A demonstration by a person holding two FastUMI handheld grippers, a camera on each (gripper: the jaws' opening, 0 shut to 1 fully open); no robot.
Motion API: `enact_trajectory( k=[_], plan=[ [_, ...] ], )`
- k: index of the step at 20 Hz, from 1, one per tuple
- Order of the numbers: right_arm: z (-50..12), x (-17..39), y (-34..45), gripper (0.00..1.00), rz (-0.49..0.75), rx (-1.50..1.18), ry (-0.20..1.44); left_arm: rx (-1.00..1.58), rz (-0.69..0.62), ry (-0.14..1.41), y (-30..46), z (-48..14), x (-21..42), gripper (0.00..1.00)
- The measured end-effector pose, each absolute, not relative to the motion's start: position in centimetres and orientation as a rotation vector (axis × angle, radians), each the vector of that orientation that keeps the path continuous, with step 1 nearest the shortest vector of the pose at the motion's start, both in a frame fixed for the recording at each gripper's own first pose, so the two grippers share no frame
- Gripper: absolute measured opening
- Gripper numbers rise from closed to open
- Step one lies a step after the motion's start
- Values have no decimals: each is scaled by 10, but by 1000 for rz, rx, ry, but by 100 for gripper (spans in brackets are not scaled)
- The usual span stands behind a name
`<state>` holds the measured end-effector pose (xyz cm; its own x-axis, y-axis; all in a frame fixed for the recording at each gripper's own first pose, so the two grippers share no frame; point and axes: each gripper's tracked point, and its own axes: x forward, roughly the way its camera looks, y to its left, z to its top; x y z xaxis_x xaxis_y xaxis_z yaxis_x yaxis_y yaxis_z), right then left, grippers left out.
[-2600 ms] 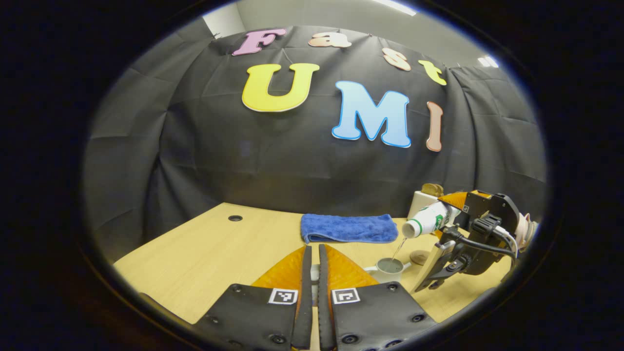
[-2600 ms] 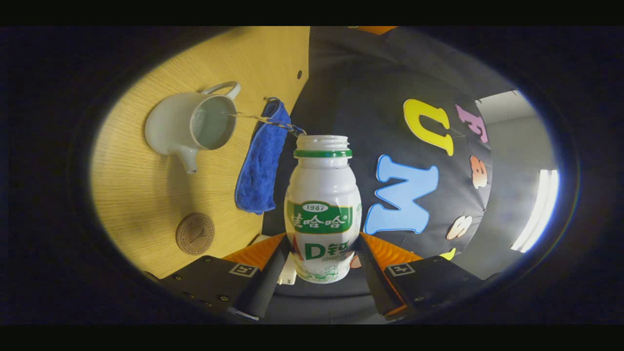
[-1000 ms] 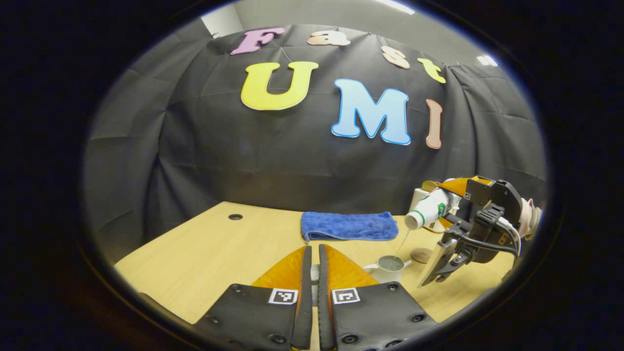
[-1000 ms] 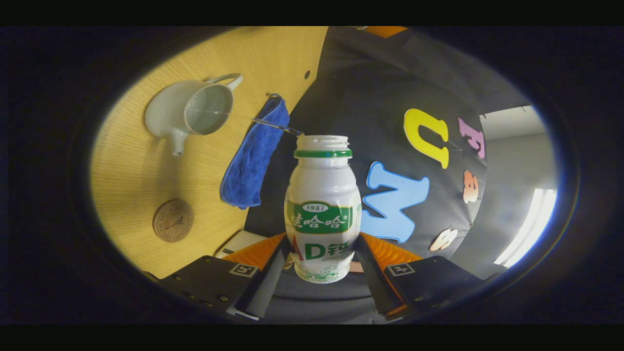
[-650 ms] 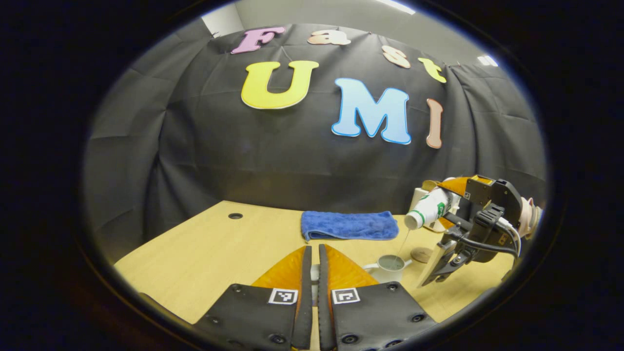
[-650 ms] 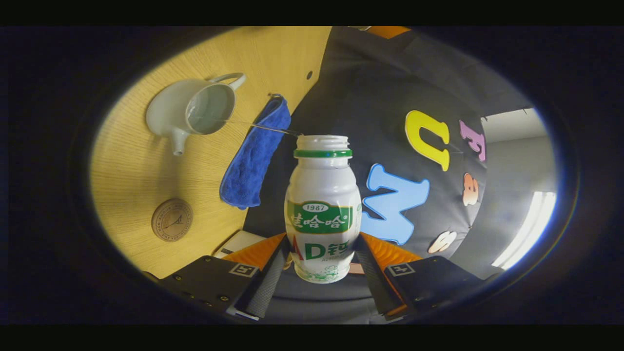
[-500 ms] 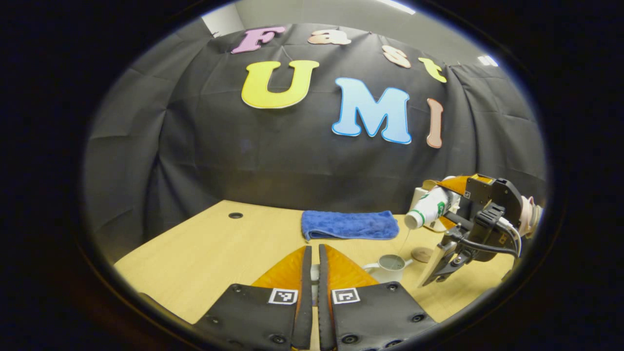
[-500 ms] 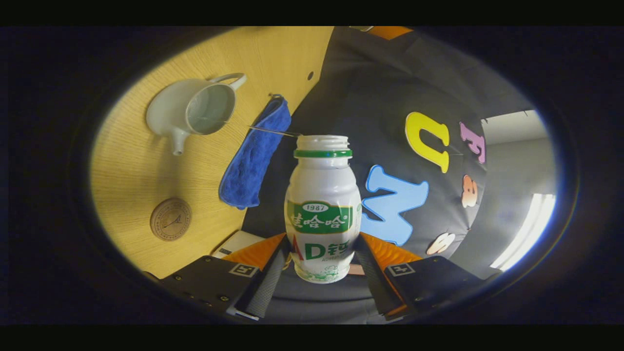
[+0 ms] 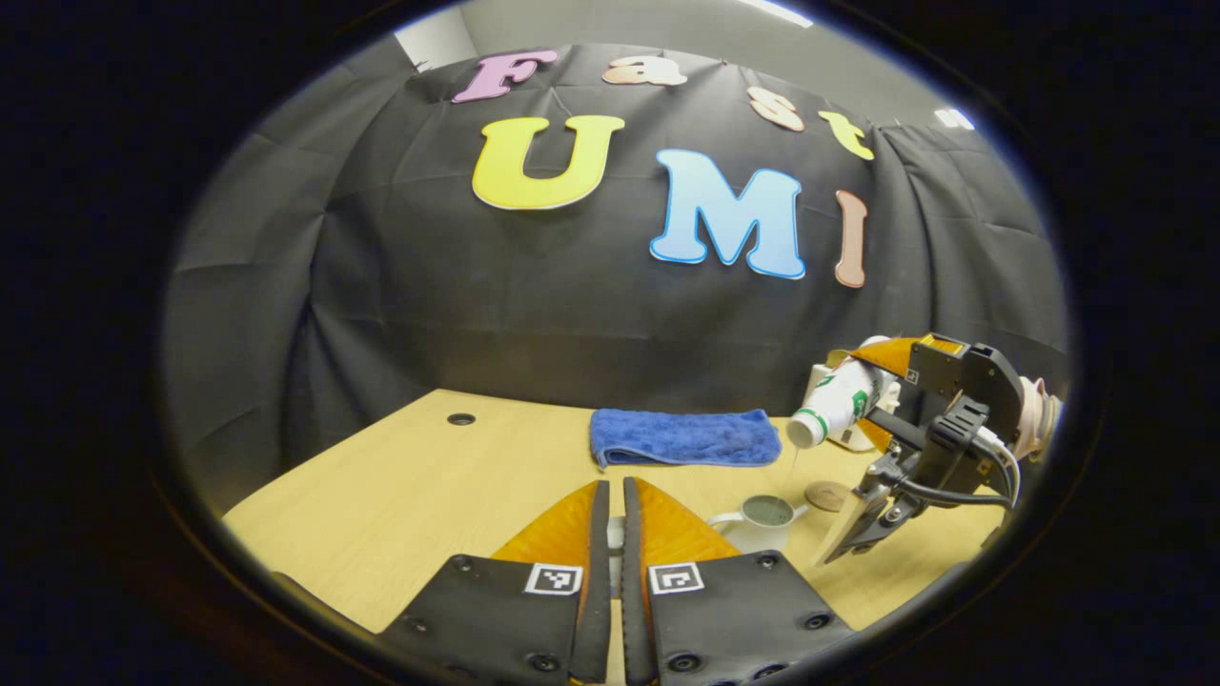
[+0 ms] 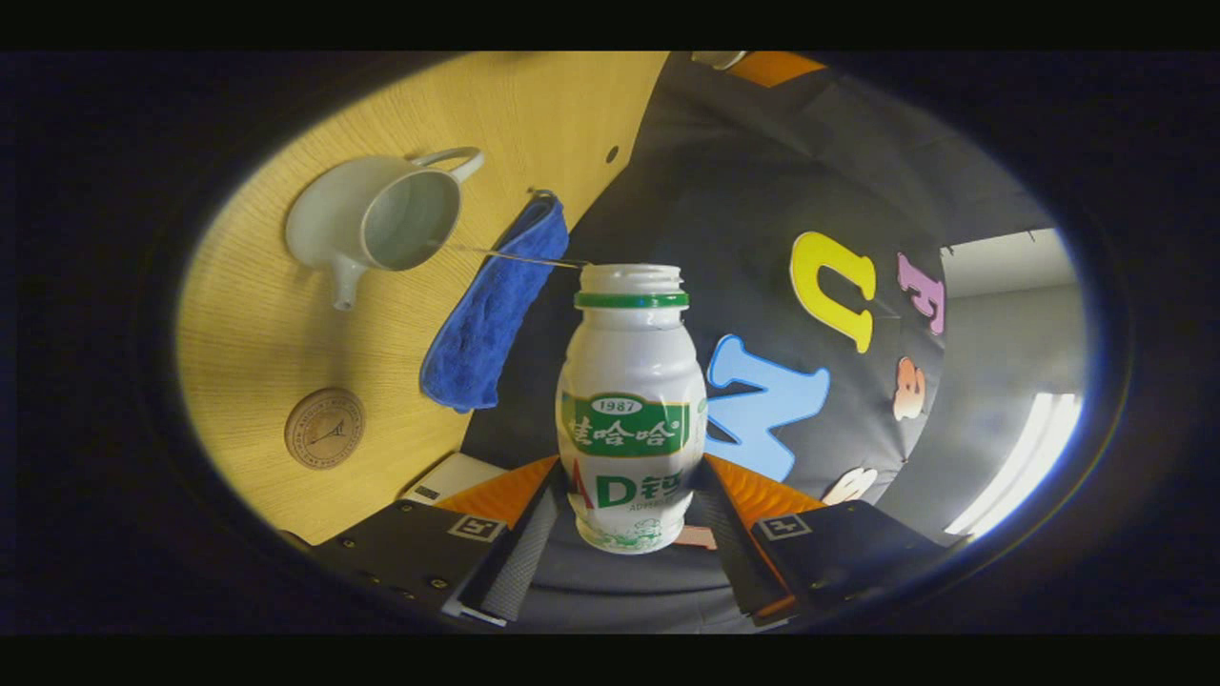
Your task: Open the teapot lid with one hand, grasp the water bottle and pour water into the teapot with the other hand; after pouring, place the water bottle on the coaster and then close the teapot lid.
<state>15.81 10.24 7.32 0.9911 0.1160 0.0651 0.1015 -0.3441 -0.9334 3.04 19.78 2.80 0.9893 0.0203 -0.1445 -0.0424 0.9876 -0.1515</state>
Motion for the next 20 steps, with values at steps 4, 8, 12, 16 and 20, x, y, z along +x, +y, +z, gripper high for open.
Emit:
enact_trajectory(
  k=[4,8,12,16,20],
  plan=[
    [75,157,106,81,19,-1938,-176,-155,32,144,199,29,30,15],
    [74,156,108,80,30,-1940,-173,-154,30,143,198,29,29,11],
    [73,154,109,80,33,-1944,-172,-155,29,146,197,28,30,11],
    [65,153,107,81,55,-1905,-145,-155,28,147,197,28,29,15],
    [41,150,95,81,87,-1757,-47,-161,27,142,198,29,30,15]
  ],
)
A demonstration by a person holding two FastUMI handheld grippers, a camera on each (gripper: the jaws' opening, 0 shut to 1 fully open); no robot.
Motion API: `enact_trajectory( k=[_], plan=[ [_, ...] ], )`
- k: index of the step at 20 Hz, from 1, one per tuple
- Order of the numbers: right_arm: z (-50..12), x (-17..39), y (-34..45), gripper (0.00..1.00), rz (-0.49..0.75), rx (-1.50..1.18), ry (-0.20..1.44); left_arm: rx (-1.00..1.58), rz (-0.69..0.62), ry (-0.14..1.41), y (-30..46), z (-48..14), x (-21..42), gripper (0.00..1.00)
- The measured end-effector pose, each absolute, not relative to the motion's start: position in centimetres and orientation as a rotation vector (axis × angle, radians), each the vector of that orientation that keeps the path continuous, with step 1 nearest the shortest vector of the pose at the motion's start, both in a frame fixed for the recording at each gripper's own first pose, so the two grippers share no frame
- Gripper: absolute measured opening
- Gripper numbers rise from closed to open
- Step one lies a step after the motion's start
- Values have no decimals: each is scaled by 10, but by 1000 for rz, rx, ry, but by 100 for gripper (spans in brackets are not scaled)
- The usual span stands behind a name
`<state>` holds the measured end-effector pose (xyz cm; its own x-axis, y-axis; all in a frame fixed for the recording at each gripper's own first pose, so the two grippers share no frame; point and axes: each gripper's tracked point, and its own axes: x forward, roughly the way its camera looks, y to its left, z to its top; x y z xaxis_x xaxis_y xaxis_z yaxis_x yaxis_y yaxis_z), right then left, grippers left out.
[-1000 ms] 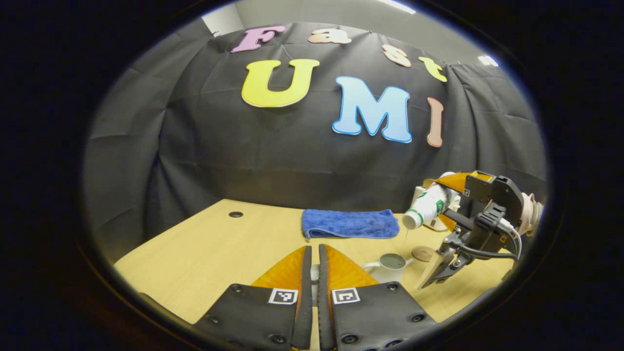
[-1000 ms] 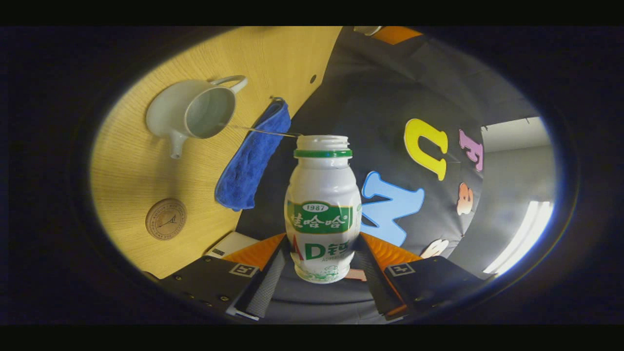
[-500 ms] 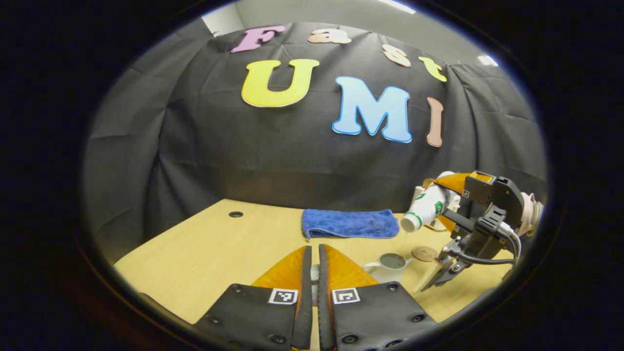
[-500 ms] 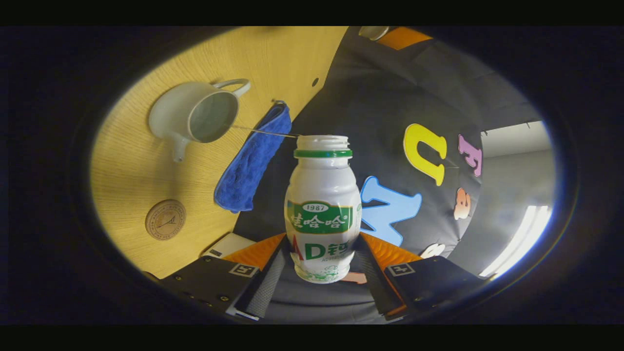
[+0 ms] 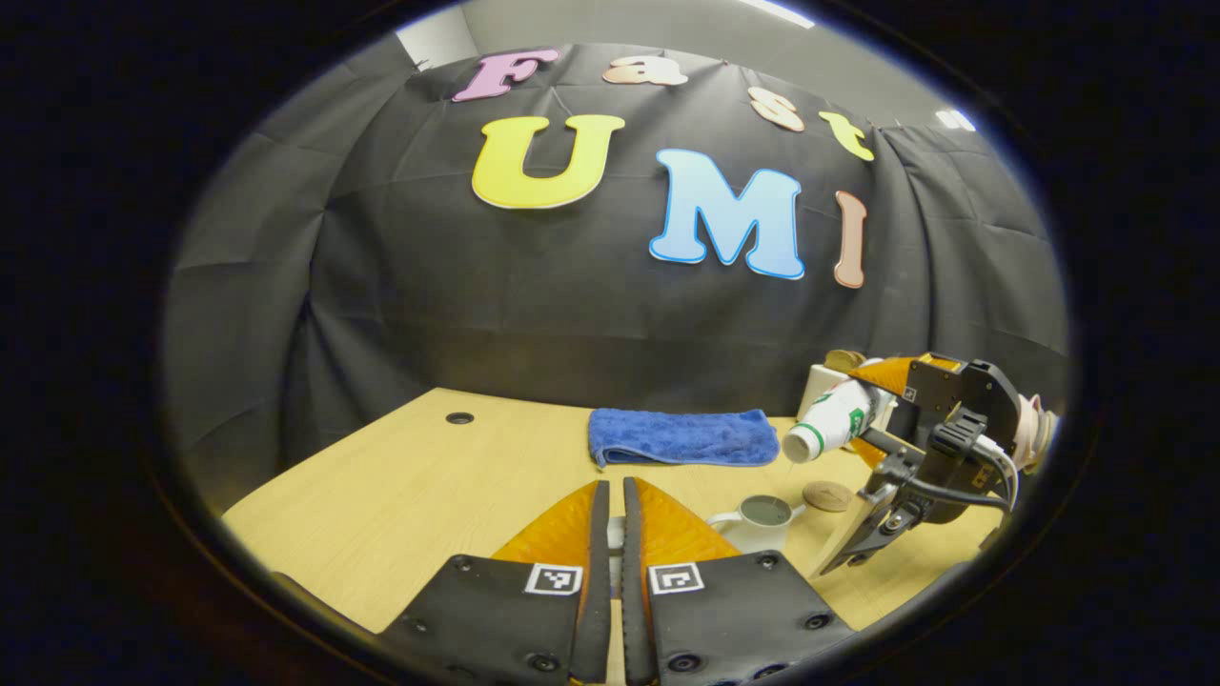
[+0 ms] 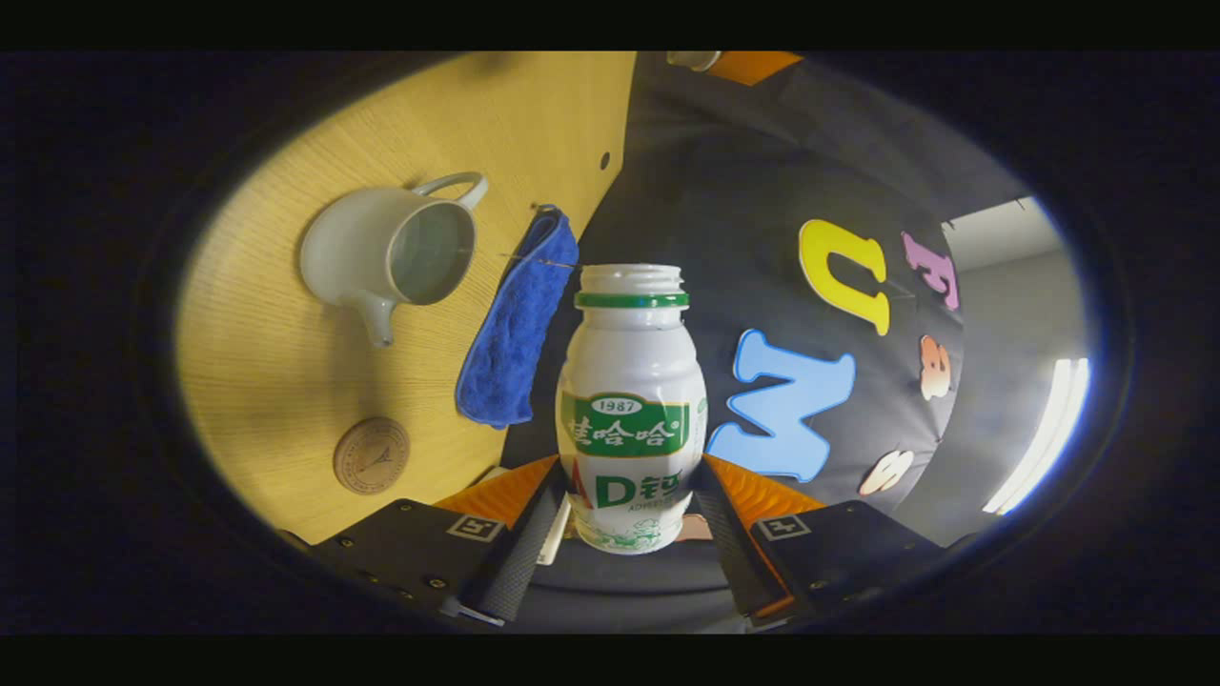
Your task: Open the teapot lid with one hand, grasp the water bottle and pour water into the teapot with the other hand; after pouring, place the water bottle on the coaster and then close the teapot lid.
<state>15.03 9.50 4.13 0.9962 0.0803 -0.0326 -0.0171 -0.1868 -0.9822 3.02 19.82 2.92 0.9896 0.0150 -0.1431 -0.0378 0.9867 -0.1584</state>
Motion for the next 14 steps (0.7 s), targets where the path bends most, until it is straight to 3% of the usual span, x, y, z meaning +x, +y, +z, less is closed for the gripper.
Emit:
enact_trajectory(
  k=[3,4,14],
  plan=[
    [22,146,86,81,105,-1592,35,-164,26,137,197,30,30,11],
    [16,144,84,81,112,-1532,61,-165,24,135,197,31,30,15],
    [-22,116,68,81,120,-863,239,-166,-14,116,177,34,33,15]
  ],
)
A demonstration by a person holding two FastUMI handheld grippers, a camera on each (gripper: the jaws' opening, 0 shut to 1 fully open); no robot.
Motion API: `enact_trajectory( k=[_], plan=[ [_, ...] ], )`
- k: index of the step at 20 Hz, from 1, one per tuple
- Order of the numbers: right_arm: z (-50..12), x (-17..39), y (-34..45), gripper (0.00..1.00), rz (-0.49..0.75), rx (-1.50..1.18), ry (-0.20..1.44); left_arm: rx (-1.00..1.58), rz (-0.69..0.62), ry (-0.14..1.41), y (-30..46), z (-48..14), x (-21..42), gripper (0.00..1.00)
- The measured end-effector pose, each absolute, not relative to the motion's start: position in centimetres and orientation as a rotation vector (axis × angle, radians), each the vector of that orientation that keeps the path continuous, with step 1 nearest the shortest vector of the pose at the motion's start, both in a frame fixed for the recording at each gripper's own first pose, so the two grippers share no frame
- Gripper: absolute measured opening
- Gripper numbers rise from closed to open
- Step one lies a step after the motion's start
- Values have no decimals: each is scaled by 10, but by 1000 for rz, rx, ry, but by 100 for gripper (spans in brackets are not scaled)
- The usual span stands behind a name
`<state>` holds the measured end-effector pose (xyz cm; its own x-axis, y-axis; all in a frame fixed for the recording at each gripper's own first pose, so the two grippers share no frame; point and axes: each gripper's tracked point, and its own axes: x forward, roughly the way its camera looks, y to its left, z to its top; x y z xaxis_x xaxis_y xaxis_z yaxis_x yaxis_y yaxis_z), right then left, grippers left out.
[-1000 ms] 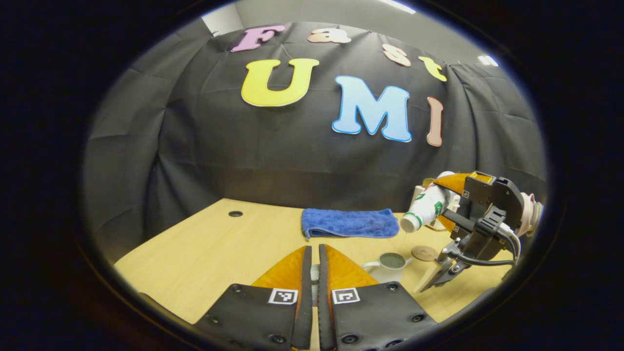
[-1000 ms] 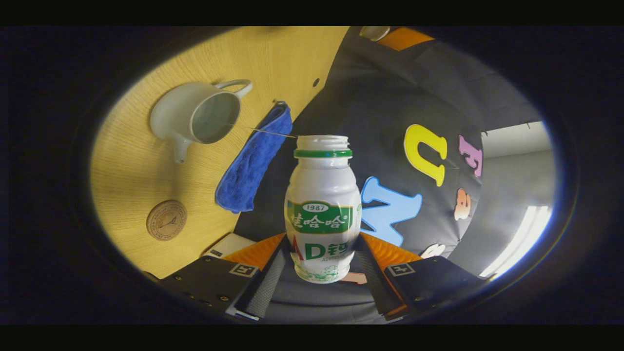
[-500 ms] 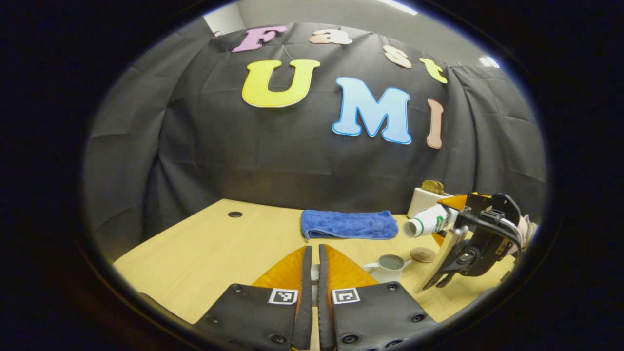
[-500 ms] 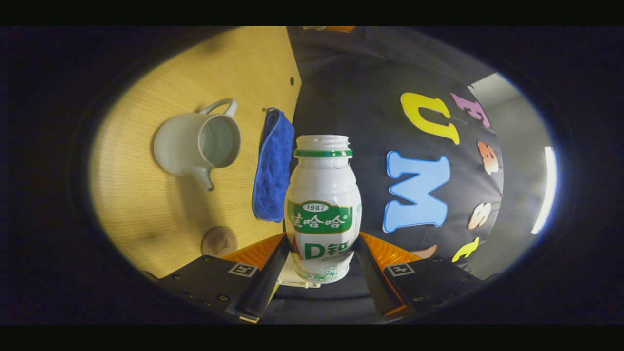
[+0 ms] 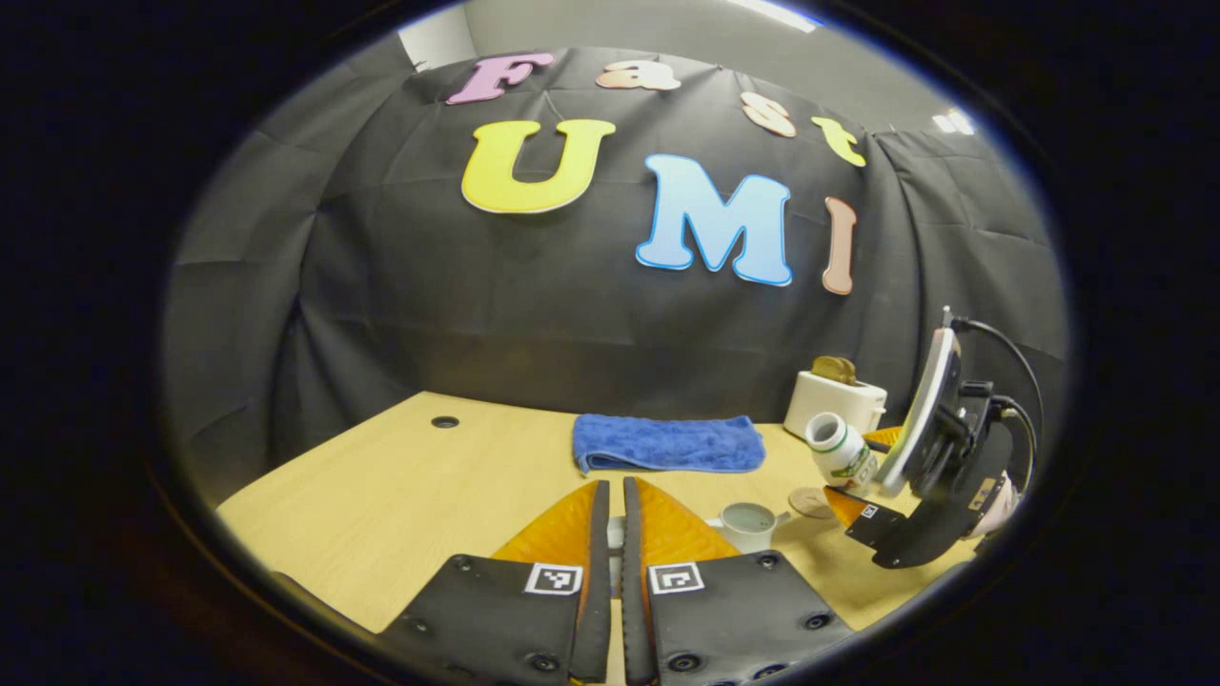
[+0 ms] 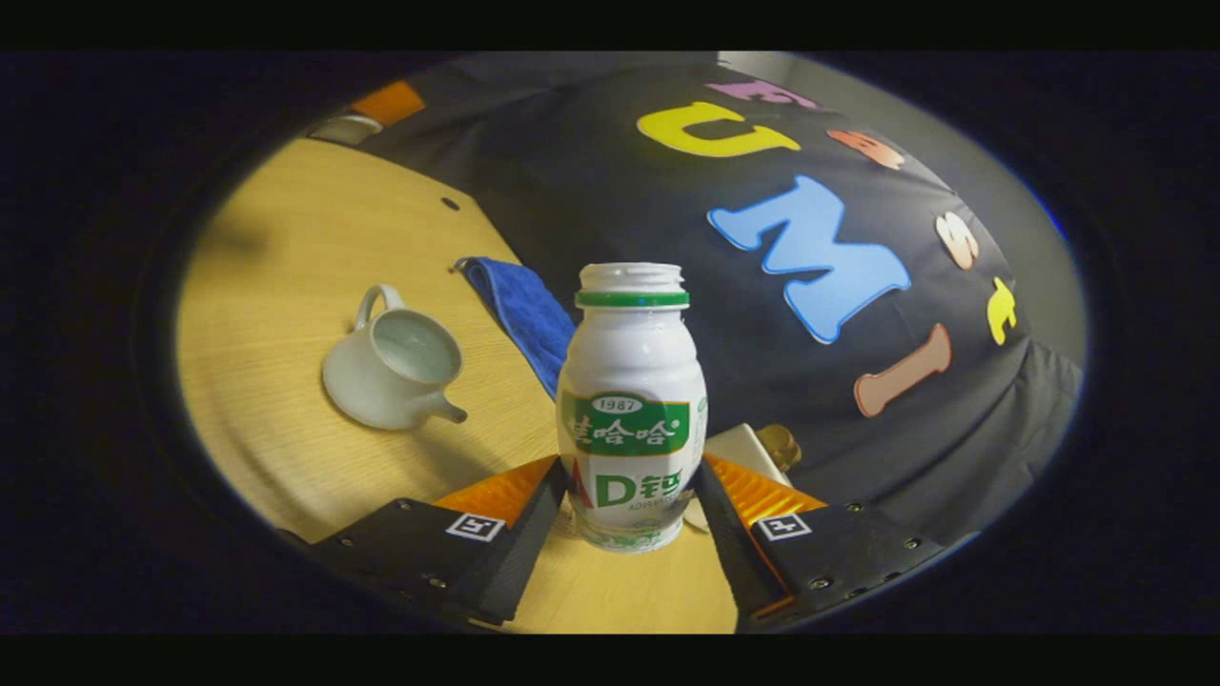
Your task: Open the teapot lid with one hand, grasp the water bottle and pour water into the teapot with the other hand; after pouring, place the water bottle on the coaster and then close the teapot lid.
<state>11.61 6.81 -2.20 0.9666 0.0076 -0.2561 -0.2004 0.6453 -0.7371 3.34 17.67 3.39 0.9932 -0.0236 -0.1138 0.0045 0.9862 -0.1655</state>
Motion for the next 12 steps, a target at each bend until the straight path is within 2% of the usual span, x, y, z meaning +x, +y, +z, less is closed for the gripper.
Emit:
enact_trajectory(
  k=[7,8,9,10,12],
  plan=[
    [-18,100,60,81,99,-335,276,-148,-52,124,152,24,43,15],
    [-15,99,57,81,97,-269,272,-149,-58,123,148,24,45,12],
    [-12,99,53,81,92,-211,265,-149,-64,122,144,23,47,16],
    [-9,100,50,81,84,-159,255,-148,-69,119,141,23,49,12],
    [-4,103,41,81,63,-87,227,-153,-81,111,133,22,52,12]
  ],
)
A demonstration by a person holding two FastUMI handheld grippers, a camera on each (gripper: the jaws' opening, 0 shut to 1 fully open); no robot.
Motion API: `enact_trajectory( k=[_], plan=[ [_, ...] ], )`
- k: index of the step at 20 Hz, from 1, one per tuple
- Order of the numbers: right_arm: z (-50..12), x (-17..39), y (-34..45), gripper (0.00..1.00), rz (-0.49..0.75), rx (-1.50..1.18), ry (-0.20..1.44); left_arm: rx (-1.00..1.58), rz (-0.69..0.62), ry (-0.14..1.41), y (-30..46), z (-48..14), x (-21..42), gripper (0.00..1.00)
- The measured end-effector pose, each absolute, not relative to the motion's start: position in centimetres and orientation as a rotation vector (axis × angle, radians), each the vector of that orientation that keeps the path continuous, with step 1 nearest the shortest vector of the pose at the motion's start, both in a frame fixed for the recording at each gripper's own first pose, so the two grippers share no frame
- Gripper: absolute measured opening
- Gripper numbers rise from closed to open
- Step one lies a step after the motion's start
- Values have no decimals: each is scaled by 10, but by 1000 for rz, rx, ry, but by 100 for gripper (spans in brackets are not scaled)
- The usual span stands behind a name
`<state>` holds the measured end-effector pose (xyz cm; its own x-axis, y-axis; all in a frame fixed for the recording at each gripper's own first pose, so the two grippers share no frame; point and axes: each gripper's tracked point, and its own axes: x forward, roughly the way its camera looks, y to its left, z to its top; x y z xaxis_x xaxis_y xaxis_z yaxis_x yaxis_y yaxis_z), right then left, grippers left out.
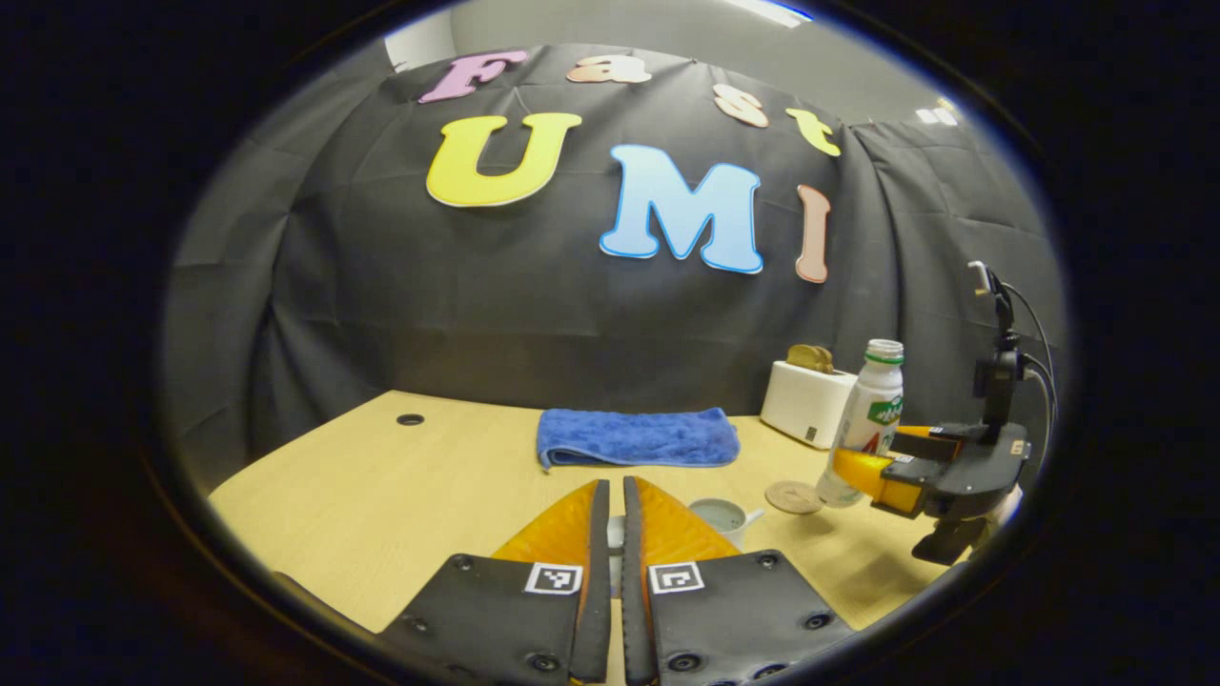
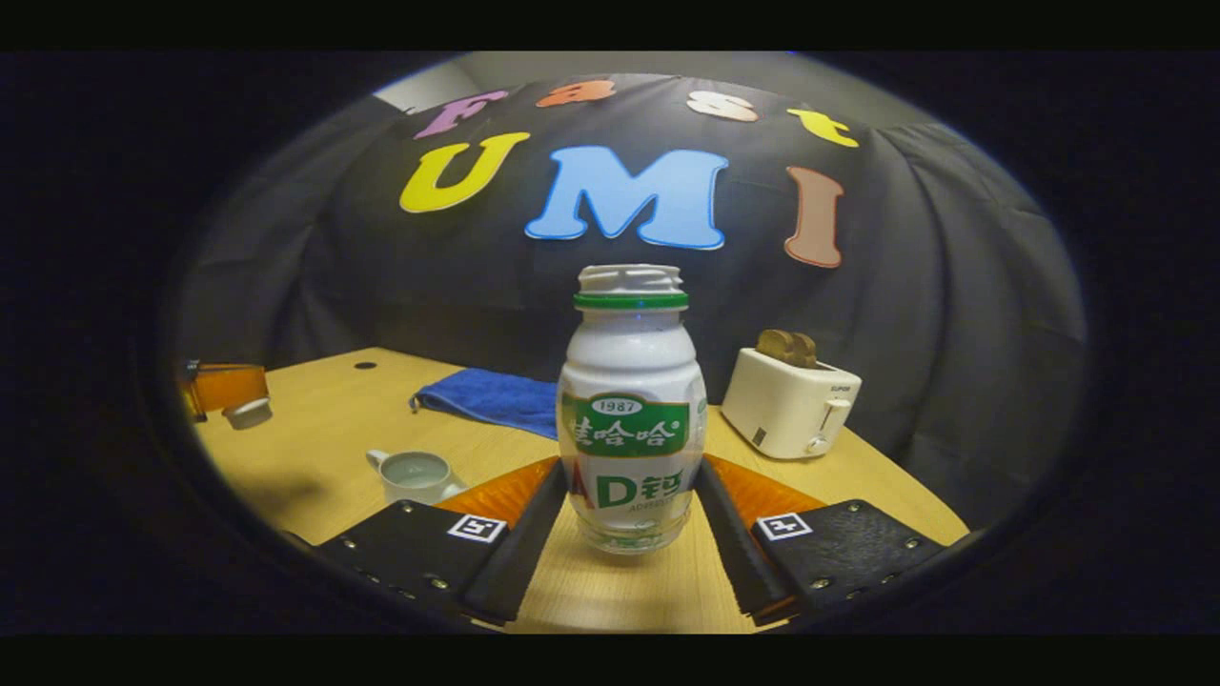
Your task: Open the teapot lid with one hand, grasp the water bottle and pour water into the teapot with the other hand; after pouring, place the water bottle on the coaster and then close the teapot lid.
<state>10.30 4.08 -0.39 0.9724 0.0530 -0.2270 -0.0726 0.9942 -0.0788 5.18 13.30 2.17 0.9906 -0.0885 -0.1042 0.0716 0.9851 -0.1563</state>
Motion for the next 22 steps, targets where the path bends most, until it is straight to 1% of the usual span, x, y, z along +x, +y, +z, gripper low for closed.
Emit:
enact_trajectory(
  k=[5,6,7,8,10,11,12,15,18,19,20,21,22],
  plan=[
    [-4,109,18,81,30,-14,192,-173,-125,81,99,26,68,12],
    [-5,111,15,80,29,7,191,-166,-137,83,90,25,73,15],
    [-8,113,11,81,24,21,191,-158,-144,83,83,25,78,12],
    [-10,115,8,81,19,31,193,-148,-151,82,76,26,84,15],
    [-13,118,1,81,11,49,189,-131,-163,79,64,26,95,15],
    [-14,117,-3,81,7,60,183,-125,-165,81,60,26,99,15],
    [-13,118,-6,81,3,71,175,-118,-165,83,55,25,104,12],
    [-12,118,-19,81,-23,73,152,-104,-167,78,44,24,119,11],
    [-6,113,-28,81,-33,90,122,-80,-154,103,35,10,133,12],
    [-6,113,-32,80,-40,89,121,-76,-149,117,33,5,136,15],
    [-6,111,-32,80,-39,88,119,-75,-147,120,32,3,138,15],
    [-5,110,-32,80,-33,90,118,-70,-144,126,30,0,140,12],
    [-5,110,-31,81,-27,92,118,-60,-138,136,30,-4,144,12]
  ],
)
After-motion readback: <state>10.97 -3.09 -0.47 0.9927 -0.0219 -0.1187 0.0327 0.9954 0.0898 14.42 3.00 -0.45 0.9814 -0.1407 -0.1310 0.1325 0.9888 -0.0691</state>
